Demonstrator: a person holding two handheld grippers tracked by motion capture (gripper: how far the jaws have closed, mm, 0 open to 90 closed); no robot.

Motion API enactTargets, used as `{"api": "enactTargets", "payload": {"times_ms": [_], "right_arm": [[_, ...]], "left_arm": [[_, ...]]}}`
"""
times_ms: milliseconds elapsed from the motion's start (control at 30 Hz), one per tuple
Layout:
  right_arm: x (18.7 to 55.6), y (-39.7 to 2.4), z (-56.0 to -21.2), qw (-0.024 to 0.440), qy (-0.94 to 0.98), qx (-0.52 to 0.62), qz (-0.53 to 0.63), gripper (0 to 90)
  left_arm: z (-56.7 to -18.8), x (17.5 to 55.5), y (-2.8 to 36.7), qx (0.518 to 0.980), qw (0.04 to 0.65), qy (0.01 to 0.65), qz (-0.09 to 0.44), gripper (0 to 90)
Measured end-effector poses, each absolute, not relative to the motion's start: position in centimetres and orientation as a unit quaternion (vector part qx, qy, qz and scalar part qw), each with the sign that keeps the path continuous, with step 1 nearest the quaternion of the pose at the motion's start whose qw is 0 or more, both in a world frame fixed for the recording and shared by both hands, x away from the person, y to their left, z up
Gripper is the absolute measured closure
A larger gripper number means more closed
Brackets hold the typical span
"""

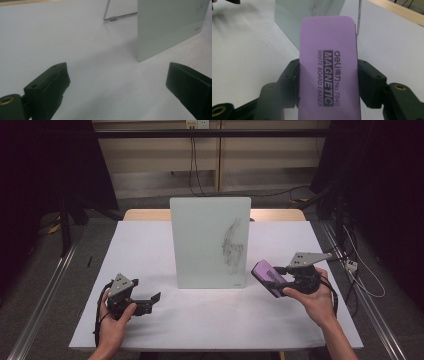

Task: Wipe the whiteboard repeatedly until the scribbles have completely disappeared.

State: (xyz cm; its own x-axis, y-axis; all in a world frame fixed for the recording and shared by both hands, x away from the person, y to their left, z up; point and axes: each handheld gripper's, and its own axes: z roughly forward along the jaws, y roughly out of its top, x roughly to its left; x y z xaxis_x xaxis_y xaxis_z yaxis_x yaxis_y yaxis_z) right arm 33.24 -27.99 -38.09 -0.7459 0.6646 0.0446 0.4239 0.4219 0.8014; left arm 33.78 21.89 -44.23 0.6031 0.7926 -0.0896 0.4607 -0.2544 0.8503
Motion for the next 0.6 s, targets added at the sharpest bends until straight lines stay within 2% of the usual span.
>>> {"api": "enactTargets", "payload": {"times_ms": [600], "right_arm": [[35.7,-24.7,-34.7,0.156,0.830,0.286,0.452,41.8]], "left_arm": [[-44.4,34.0,21.9,0.781,0.443,0.398,0.186,5.2]]}}
